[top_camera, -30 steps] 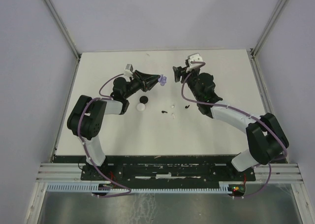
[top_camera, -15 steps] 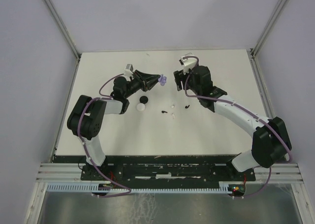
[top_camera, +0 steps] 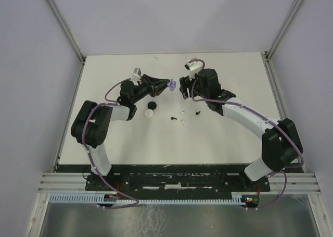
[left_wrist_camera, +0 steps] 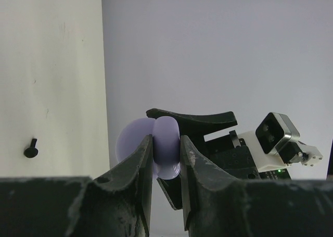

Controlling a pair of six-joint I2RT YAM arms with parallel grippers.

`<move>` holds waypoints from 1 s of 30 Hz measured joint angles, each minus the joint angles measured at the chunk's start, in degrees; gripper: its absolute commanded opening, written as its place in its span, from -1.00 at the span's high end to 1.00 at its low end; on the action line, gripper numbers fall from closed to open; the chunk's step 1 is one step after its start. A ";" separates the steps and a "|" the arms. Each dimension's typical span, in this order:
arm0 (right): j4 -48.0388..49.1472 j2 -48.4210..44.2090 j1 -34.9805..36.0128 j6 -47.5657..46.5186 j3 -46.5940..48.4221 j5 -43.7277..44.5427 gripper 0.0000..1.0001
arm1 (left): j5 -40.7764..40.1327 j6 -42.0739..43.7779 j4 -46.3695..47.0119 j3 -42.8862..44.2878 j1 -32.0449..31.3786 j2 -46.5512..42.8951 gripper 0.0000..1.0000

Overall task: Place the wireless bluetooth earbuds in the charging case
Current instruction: Close the charging case.

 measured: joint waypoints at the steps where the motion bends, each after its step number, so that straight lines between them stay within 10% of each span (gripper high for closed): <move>1: 0.02 0.31 0.15 0.20 0.17 -0.17 -0.49 | 0.00 0.00 0.00 0.00 0.00 0.00 0.94; 30: 0.92 2.73 3.34 2.40 1.90 -1.73 -0.51 | -5.92 0.17 -5.03 1.70 -0.94 0.00 0.94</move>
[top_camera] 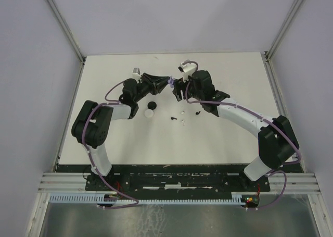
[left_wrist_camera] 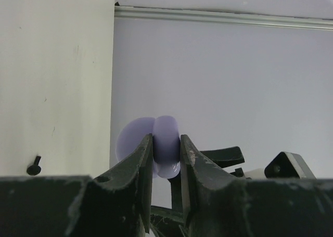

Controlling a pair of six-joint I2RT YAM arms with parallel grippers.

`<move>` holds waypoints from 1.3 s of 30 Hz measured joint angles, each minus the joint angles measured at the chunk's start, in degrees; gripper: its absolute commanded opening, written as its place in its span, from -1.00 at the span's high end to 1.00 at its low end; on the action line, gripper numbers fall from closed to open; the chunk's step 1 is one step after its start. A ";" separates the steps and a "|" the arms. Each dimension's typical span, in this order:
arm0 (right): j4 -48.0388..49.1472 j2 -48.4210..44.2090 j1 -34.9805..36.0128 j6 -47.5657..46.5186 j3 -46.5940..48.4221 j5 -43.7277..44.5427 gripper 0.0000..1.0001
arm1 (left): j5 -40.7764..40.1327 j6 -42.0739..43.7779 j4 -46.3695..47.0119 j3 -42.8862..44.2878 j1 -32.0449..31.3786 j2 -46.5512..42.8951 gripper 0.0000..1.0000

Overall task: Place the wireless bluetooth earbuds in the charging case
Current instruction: Close the charging case.

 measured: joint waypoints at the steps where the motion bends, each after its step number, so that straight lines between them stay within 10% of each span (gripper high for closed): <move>1: 0.26 0.02 0.09 0.09 -0.28 0.20 -0.52 | -0.66 -0.02 -0.26 0.26 -0.28 0.00 0.94; 39: 27.34 10.40 2.08 -1.11 -7.30 18.16 -0.61 | -12.87 -1.57 -8.90 -0.98 -5.49 -4.79 0.94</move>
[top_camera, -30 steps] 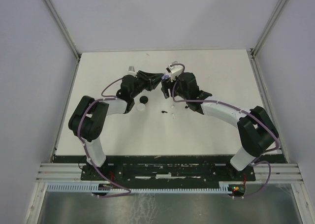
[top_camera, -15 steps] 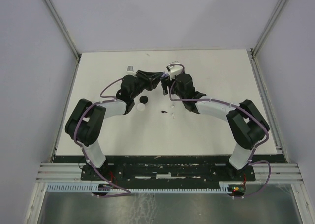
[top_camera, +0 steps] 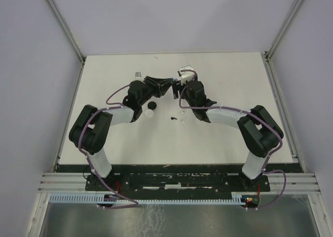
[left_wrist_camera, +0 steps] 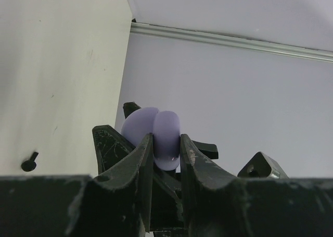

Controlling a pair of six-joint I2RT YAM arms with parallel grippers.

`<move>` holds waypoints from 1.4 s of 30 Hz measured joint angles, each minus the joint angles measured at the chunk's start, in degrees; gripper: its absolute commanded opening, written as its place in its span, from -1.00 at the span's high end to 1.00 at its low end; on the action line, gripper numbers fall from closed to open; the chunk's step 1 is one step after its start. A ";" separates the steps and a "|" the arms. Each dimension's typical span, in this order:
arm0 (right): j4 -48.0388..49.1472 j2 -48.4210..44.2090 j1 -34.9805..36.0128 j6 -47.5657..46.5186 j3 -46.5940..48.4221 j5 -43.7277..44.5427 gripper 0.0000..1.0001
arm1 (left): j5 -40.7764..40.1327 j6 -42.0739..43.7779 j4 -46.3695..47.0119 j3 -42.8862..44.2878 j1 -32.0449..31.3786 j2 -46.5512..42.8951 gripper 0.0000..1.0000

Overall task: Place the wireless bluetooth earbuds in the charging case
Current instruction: Close the charging case, then place the charging case at the center of the board.

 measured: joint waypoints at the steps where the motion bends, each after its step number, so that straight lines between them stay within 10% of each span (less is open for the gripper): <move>1: 0.59 -0.02 0.00 -0.39 -0.42 0.52 -0.61 | 0.13 0.00 -0.15 -0.02 0.00 0.07 0.94; 24: 0.85 -7.56 -5.40 -1.88 -6.71 6.36 -0.69 | 2.91 0.13 -1.44 0.26 0.17 4.20 0.94; 42: -36.37 -11.34 -11.26 6.01 4.92 -1.51 -0.84 | 2.82 14.21 -17.64 24.68 2.78 21.40 0.94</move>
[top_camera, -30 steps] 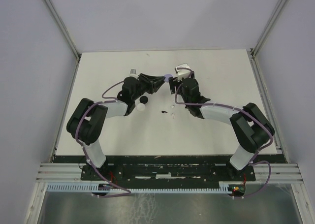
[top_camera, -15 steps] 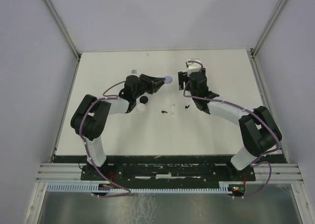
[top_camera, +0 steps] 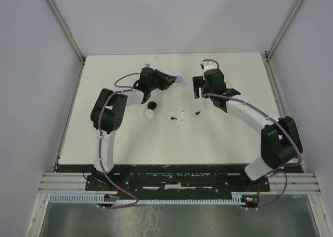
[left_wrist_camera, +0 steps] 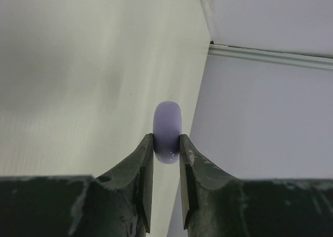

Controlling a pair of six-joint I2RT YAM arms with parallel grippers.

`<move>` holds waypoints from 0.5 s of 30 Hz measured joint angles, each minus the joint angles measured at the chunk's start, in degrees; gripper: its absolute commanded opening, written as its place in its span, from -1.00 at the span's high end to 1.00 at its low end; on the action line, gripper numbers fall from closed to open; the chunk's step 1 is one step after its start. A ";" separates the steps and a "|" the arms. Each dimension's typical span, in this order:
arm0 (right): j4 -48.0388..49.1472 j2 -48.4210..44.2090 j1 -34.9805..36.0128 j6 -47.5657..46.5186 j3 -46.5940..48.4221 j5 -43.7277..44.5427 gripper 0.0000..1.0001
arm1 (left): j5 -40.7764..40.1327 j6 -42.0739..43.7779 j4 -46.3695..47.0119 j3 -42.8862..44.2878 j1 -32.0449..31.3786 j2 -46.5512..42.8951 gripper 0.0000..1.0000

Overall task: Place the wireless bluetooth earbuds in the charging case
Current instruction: Place the charging case at the center of the board.

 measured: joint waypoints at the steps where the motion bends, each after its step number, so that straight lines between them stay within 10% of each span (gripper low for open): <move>1: -0.98 -0.13 0.02 0.00 0.00 -0.24 -0.84 | 0.00 0.81 -0.83 1.68 0.00 1.31 0.94; 15: -5.27 -1.20 -0.02 0.13 -0.50 -2.69 -0.84 | -0.31 9.51 -10.45 13.31 0.00 9.46 0.94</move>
